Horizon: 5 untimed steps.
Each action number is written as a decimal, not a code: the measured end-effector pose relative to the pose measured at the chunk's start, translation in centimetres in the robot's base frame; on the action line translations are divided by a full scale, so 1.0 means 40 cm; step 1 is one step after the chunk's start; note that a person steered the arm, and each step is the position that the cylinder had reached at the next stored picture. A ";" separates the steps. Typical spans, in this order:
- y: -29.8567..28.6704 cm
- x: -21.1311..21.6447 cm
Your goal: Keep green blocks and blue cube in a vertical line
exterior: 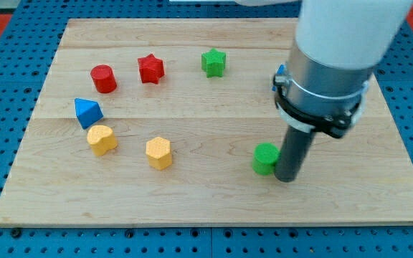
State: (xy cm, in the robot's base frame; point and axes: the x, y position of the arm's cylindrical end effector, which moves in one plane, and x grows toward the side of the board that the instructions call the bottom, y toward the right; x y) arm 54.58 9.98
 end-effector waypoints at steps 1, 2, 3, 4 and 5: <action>-0.044 -0.015; -0.082 -0.050; 0.057 -0.050; 0.283 -0.193; 0.356 -0.343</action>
State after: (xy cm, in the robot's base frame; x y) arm 40.88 24.21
